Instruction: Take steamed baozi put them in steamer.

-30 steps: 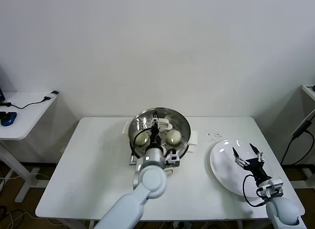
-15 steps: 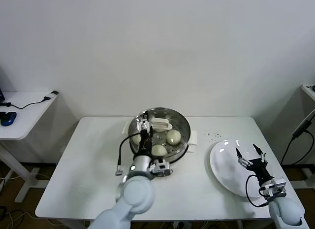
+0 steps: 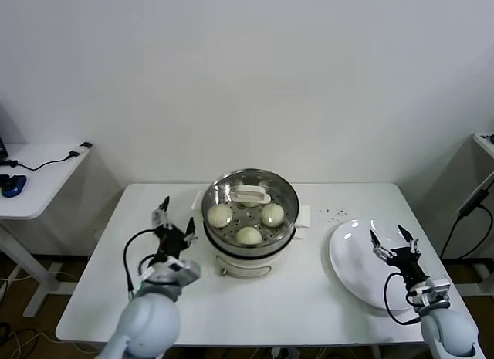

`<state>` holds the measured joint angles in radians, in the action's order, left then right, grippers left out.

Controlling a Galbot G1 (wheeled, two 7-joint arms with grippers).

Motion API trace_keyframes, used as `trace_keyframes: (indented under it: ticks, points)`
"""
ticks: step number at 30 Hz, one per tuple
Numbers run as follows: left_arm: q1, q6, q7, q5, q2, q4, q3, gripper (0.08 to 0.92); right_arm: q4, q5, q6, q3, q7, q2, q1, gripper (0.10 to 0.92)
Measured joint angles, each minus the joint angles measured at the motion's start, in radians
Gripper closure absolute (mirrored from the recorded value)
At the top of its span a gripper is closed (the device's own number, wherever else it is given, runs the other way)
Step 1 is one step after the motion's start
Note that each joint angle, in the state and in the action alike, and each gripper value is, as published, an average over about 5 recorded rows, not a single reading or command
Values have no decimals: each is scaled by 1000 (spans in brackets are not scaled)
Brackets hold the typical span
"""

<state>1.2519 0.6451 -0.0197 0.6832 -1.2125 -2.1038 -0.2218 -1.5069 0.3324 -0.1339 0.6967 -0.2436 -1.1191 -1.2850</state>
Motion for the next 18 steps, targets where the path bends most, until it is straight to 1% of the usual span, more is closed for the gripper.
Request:
trace_keyframes:
  ticks: [4, 9, 13, 18]
  points:
    - [89, -156, 19, -210, -30, -9, -117, 177, -36, 1, 13, 5, 1, -10, -17, 203]
    - [185, -350, 17, -420, -87, -7, -246, 177, -79, -2, 21, 10, 1, -24, -44, 203]
    - [248, -458, 6, -534, -135, -3, -323, 177, -109, -2, 23, 16, -2, -30, -67, 203]
    - [312, -554, 0, -613, -184, 9, -383, 177, -142, 1, 25, 22, -8, -37, -93, 203]
